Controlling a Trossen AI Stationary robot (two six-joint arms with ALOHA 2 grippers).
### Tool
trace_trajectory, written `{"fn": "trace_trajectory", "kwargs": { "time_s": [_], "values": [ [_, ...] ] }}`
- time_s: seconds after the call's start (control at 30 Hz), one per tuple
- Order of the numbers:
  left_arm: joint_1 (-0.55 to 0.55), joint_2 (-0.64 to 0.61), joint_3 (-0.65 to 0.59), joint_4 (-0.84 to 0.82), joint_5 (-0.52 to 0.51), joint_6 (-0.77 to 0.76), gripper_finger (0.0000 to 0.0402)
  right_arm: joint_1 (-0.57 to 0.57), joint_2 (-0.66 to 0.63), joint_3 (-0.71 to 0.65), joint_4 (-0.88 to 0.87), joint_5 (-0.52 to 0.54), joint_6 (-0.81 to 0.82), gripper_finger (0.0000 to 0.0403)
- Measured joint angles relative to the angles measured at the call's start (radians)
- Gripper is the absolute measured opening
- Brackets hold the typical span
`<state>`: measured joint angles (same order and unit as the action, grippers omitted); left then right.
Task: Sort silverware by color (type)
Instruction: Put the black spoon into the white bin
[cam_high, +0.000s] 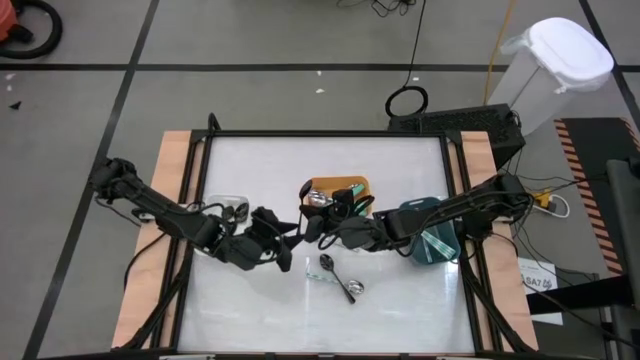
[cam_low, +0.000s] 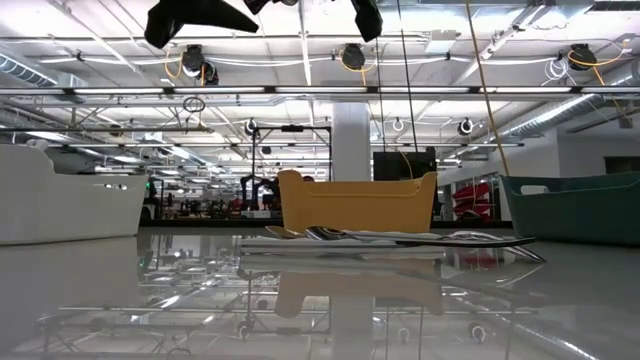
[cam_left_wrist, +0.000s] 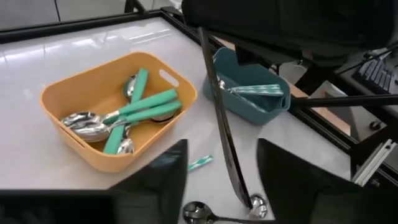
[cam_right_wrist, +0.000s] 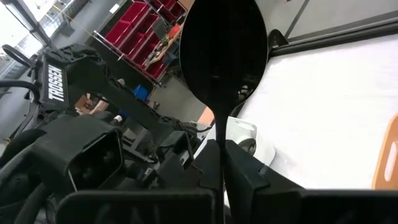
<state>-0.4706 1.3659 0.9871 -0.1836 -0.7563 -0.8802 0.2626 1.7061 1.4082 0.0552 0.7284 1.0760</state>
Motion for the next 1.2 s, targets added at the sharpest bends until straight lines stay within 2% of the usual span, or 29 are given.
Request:
{"fn": "trace_trajectory", "kwargs": {
  "time_s": [0.27, 0.33, 0.53, 0.93, 1.2],
  "values": [
    [0.000, -0.001, 0.000, -0.002, 0.022, -0.021, 0.0034, 0.000, 0.000, 0.000, -0.001, -0.001, 0.001, 0.0004],
    [0.001, -0.001, -0.001, -0.020, 0.021, -0.050, 0.0012, 0.001, -0.001, 0.000, -0.003, 0.000, -0.001, 0.0004],
    [0.001, -0.001, -0.001, -0.042, 0.031, -0.103, 0.0005, 0.003, -0.002, 0.000, -0.005, -0.017, 0.001, 0.0013],
    [-0.011, -0.037, 0.000, -0.056, 0.060, -0.157, 0.0002, 0.008, -0.002, 0.001, -0.022, -0.023, 0.029, 0.0119],
    [-0.018, -0.095, 0.000, -0.093, 0.058, -0.161, 0.0001, 0.022, 0.000, 0.001, -0.073, -0.028, 0.064, 0.0159]
  ]
}}
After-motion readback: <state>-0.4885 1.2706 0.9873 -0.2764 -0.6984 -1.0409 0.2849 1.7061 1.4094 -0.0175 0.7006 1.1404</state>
